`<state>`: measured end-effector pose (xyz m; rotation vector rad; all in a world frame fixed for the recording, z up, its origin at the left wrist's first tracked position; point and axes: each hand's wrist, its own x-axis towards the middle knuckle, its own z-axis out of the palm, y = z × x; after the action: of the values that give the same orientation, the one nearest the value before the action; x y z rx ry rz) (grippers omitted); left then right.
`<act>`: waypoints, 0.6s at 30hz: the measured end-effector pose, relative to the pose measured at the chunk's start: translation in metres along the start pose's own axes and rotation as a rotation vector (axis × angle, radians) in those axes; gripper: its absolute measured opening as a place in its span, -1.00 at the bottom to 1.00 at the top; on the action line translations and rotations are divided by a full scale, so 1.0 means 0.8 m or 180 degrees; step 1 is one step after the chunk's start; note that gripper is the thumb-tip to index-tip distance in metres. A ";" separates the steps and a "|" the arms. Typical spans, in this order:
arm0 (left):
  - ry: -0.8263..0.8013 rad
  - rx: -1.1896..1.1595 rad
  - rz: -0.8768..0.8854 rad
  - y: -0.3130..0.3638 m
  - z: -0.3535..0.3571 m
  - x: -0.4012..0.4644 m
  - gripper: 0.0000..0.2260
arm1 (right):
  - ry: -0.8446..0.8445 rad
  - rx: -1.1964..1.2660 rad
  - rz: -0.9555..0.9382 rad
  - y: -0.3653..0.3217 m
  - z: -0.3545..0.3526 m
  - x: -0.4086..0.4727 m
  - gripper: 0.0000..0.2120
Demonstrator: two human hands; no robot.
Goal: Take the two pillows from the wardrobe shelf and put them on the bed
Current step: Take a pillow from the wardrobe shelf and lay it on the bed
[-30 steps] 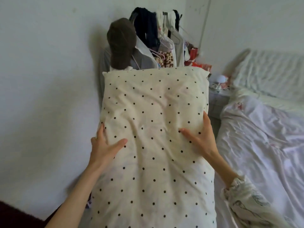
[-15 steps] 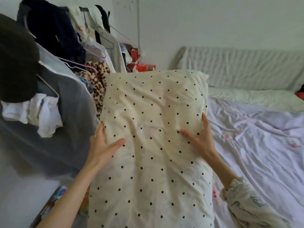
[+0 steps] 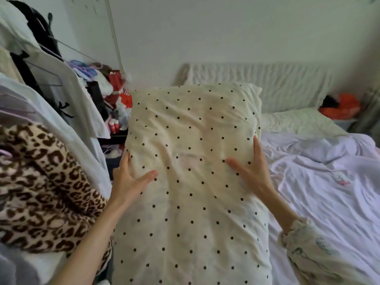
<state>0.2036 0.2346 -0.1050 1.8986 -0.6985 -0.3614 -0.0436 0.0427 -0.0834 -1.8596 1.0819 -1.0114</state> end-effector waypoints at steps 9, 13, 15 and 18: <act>-0.0166 -0.0225 0.0171 0.010 0.043 0.259 -0.09 | 0.0217 -0.0187 0.0063 0.002 0.106 0.203 -0.03; -0.0291 -0.0138 0.0158 0.017 0.072 0.350 -0.09 | 0.0333 -0.0229 0.0181 0.017 0.136 0.279 -0.03; -0.0410 -0.0307 0.0223 0.017 0.089 0.394 -0.10 | 0.0360 -0.0266 0.0236 0.028 0.151 0.317 -0.03; -0.0553 -0.0351 0.0198 0.014 0.115 0.457 -0.14 | 0.0313 -0.0172 0.0307 0.046 0.174 0.375 -0.03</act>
<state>0.4381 -0.0609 -0.1108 1.7511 -0.8339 -0.5195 0.1680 -0.2144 -0.0956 -1.7974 1.2561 -1.0357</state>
